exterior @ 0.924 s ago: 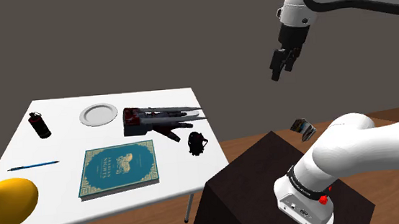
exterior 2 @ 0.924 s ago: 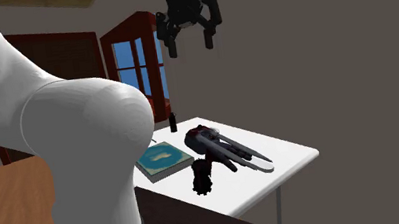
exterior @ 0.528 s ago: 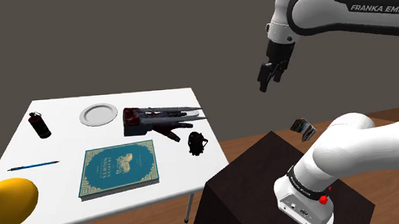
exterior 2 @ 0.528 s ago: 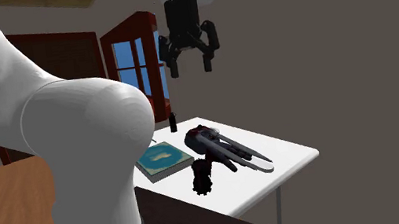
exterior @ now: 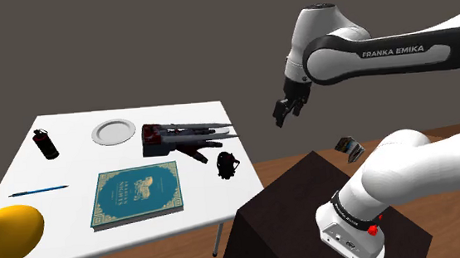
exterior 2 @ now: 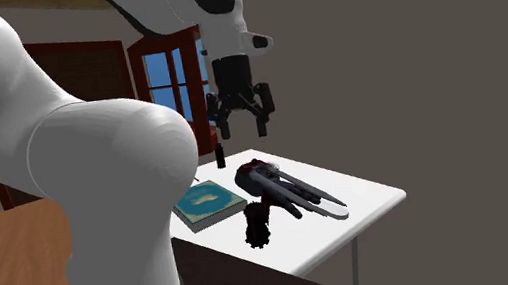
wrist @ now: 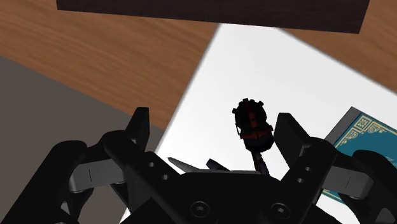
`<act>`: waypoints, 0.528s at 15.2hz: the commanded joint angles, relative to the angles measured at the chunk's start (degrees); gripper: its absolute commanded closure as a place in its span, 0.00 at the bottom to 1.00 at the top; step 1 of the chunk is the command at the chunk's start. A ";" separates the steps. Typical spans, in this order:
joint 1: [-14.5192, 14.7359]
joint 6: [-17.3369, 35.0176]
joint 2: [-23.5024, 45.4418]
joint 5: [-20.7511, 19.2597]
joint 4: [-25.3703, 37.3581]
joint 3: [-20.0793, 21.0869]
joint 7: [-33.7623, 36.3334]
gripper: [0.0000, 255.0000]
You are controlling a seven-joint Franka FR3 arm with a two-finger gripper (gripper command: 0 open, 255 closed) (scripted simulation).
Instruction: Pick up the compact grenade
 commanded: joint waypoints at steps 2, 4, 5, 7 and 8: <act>0.75 8.69 4.42 1.03 -2.89 1.82 2.65 0.00; 1.01 14.44 8.25 1.40 -4.03 2.96 4.30 0.00; 1.08 17.36 10.38 1.51 -4.42 3.57 5.15 0.00; 1.05 23.23 15.04 1.47 -4.85 4.86 6.99 0.00; 0.96 26.15 17.55 1.28 -4.88 5.52 8.01 0.00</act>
